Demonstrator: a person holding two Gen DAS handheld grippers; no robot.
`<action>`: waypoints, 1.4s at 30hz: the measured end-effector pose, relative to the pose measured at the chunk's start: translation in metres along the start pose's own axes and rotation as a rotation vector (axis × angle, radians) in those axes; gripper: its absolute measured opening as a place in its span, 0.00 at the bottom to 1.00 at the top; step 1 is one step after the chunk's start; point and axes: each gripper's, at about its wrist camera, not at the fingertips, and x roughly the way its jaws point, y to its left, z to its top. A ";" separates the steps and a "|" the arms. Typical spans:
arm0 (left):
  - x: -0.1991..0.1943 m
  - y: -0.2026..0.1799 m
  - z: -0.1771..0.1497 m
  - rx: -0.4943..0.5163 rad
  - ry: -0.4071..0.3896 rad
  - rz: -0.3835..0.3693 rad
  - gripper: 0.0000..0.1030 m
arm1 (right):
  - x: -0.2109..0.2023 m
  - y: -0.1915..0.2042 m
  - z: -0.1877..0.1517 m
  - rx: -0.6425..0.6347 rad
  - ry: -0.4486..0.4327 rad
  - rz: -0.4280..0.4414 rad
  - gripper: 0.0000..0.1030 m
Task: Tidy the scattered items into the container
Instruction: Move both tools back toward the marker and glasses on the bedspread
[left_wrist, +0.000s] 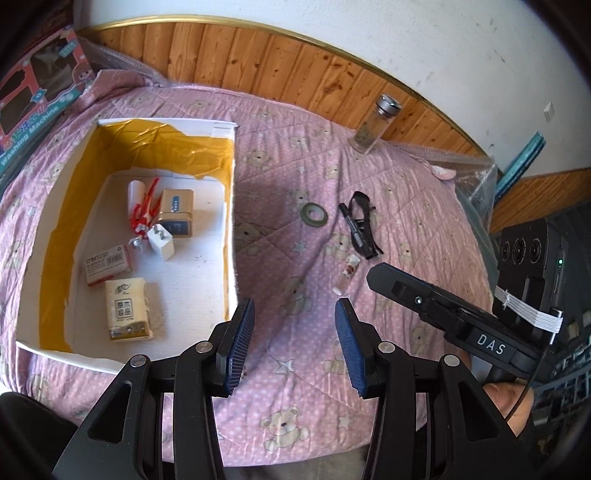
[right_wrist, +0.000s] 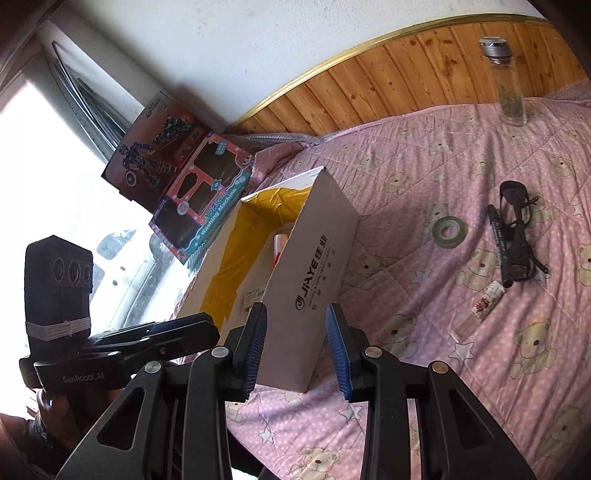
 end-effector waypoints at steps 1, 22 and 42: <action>0.003 -0.005 0.001 0.006 0.004 -0.004 0.47 | -0.002 -0.004 0.002 0.004 -0.003 -0.006 0.34; 0.101 -0.065 0.044 0.023 0.083 -0.086 0.47 | -0.016 -0.082 0.044 0.016 -0.029 -0.160 0.34; 0.223 -0.083 0.071 -0.023 0.187 -0.106 0.47 | 0.037 -0.182 0.077 0.021 0.057 -0.383 0.34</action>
